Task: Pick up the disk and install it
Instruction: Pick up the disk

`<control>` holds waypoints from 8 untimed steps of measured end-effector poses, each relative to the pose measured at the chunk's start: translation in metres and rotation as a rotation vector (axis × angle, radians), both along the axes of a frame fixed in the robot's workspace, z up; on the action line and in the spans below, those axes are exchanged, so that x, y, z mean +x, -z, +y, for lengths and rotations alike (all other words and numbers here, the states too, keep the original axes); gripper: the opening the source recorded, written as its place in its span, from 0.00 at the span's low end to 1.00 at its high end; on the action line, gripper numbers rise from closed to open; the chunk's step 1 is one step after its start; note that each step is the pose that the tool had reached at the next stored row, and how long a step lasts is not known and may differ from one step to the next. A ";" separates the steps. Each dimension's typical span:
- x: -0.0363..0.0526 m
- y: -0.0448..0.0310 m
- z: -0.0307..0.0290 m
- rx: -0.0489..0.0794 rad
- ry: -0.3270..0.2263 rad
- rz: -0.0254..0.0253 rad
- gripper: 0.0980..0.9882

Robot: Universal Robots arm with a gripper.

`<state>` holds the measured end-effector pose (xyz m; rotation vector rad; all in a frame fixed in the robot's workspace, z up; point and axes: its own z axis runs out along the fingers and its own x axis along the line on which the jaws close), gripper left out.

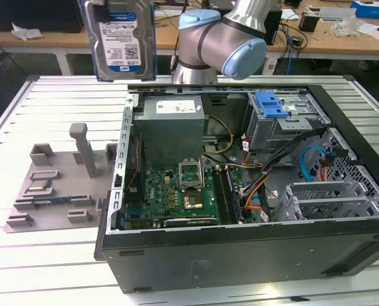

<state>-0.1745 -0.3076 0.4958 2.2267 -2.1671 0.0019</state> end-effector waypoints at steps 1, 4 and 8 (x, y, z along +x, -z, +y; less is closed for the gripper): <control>0.0190 -0.0001 0.0001 0.000 0.000 0.0002 0.30; 0.0377 0.0000 0.0003 0.000 0.000 0.0002 0.30; 0.0627 0.0000 0.0007 0.000 0.000 0.0005 0.30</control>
